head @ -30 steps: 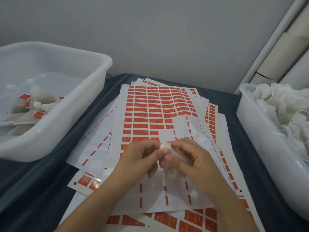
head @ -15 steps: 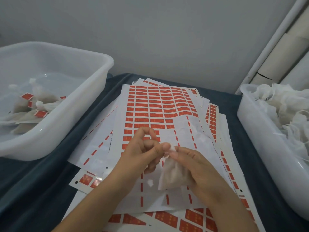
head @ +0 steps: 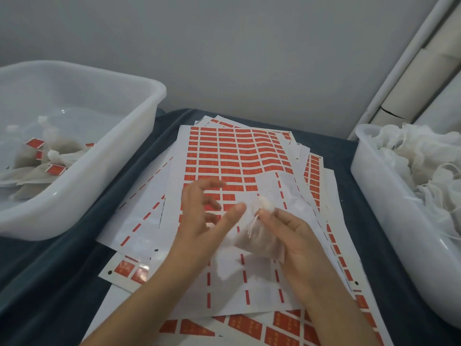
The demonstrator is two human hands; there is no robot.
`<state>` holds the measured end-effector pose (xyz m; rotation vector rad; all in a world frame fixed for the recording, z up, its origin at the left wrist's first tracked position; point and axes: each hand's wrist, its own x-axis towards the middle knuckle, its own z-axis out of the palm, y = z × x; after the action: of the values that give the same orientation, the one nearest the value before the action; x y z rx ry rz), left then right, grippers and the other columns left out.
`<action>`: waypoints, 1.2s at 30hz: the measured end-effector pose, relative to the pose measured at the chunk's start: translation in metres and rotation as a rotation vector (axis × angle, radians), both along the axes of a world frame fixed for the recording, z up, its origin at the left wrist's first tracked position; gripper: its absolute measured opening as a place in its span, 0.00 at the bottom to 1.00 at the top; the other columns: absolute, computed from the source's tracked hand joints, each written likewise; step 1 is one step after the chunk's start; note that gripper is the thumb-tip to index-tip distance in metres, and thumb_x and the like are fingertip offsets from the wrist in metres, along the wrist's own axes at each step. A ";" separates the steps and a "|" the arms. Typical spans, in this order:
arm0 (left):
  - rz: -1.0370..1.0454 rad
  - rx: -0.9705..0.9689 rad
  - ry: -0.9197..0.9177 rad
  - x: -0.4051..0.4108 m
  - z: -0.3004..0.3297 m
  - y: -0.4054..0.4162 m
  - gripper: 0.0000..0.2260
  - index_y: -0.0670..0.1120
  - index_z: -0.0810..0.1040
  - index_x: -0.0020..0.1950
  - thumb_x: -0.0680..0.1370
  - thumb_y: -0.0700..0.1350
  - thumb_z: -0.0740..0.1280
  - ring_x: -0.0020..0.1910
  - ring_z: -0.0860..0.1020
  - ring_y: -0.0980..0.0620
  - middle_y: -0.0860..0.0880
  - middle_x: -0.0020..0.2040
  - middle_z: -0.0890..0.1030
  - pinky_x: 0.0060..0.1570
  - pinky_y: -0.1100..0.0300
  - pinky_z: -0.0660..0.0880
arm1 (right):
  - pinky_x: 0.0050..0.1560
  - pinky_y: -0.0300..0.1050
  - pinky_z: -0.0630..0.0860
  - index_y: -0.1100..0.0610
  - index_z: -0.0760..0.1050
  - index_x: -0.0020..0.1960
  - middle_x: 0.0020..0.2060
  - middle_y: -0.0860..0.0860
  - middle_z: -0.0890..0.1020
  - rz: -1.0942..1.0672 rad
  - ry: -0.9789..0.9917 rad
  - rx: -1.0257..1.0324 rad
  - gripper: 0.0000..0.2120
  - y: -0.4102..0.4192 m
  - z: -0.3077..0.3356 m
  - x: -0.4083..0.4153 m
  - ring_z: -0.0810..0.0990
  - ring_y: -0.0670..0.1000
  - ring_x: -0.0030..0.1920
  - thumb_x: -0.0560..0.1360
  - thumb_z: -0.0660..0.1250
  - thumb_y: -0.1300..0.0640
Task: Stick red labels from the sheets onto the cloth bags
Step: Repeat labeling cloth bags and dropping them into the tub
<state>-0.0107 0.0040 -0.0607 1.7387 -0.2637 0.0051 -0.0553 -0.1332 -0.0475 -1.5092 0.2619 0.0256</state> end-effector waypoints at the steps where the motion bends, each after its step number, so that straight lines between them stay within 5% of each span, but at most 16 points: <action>1: 0.016 0.099 -0.123 -0.001 -0.002 0.000 0.16 0.62 0.68 0.48 0.67 0.68 0.63 0.48 0.71 0.67 0.69 0.48 0.69 0.38 0.75 0.71 | 0.44 0.33 0.75 0.44 0.82 0.42 0.39 0.38 0.82 -0.007 -0.012 -0.041 0.11 -0.001 -0.001 0.000 0.79 0.39 0.46 0.63 0.65 0.43; 4: -0.077 0.318 -0.274 -0.007 -0.011 -0.003 0.14 0.60 0.69 0.37 0.67 0.68 0.55 0.48 0.69 0.68 0.66 0.39 0.71 0.43 0.74 0.67 | 0.35 0.25 0.74 0.49 0.80 0.42 0.40 0.37 0.82 -0.009 -0.034 -0.125 0.14 -0.002 -0.005 0.002 0.78 0.34 0.46 0.63 0.64 0.42; 7: -0.107 0.313 -0.311 -0.005 -0.014 -0.004 0.05 0.62 0.69 0.36 0.70 0.60 0.57 0.47 0.71 0.67 0.65 0.36 0.74 0.45 0.77 0.66 | 0.36 0.25 0.74 0.48 0.80 0.41 0.40 0.39 0.83 0.011 -0.055 -0.168 0.12 -0.002 -0.006 0.002 0.79 0.37 0.45 0.64 0.64 0.42; 11: -0.193 -0.160 0.101 0.001 -0.006 0.006 0.13 0.53 0.80 0.34 0.66 0.61 0.63 0.37 0.77 0.61 0.55 0.34 0.80 0.41 0.74 0.72 | 0.41 0.28 0.77 0.42 0.80 0.45 0.43 0.40 0.82 0.089 -0.049 -0.124 0.12 -0.003 -0.005 0.000 0.79 0.39 0.47 0.64 0.65 0.42; 14: -0.254 -0.476 0.412 0.006 -0.003 0.015 0.10 0.49 0.81 0.34 0.68 0.54 0.66 0.32 0.76 0.56 0.50 0.32 0.78 0.39 0.67 0.76 | 0.39 0.31 0.78 0.36 0.79 0.45 0.42 0.36 0.80 0.108 -0.021 -0.133 0.13 -0.004 -0.004 0.001 0.77 0.36 0.46 0.60 0.67 0.41; 23: -0.175 -1.015 0.534 0.011 0.000 0.019 0.08 0.44 0.81 0.44 0.69 0.46 0.67 0.29 0.74 0.54 0.48 0.30 0.75 0.45 0.57 0.79 | 0.37 0.26 0.73 0.52 0.81 0.41 0.44 0.39 0.84 0.268 0.023 -0.100 0.10 0.001 -0.009 0.003 0.79 0.36 0.43 0.65 0.67 0.47; 28: -0.255 -0.803 0.482 0.009 0.004 0.015 0.10 0.52 0.82 0.36 0.71 0.54 0.63 0.45 0.83 0.50 0.50 0.43 0.84 0.45 0.56 0.79 | 0.36 0.25 0.73 0.42 0.78 0.48 0.42 0.32 0.80 0.114 -0.036 -0.292 0.14 -0.007 -0.004 0.006 0.77 0.34 0.45 0.65 0.63 0.40; 31: -0.071 -0.758 0.347 0.009 0.009 0.021 0.11 0.51 0.82 0.34 0.71 0.54 0.63 0.31 0.80 0.54 0.51 0.32 0.80 0.41 0.61 0.79 | 0.51 0.39 0.77 0.40 0.71 0.57 0.49 0.28 0.76 -0.228 -0.077 -0.606 0.19 -0.033 0.000 0.010 0.78 0.39 0.51 0.67 0.62 0.37; 33: 0.159 -0.525 0.134 0.009 0.008 0.022 0.12 0.51 0.81 0.34 0.68 0.57 0.64 0.31 0.79 0.56 0.53 0.30 0.80 0.35 0.70 0.76 | 0.60 0.54 0.73 0.42 0.67 0.65 0.61 0.41 0.75 -0.373 0.030 -0.830 0.24 -0.049 -0.003 0.010 0.76 0.49 0.60 0.70 0.63 0.39; 36: 0.321 0.023 -0.208 0.011 0.001 0.021 0.11 0.56 0.80 0.43 0.69 0.58 0.62 0.39 0.79 0.60 0.58 0.38 0.79 0.37 0.76 0.73 | 0.65 0.57 0.67 0.45 0.61 0.70 0.69 0.49 0.69 -0.297 0.197 -1.008 0.32 -0.058 -0.010 0.009 0.71 0.55 0.66 0.70 0.61 0.36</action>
<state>0.0001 0.0249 -0.0592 1.7890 -0.1344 0.4194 -0.0461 -0.1914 -0.0575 -2.4531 0.7280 -0.2273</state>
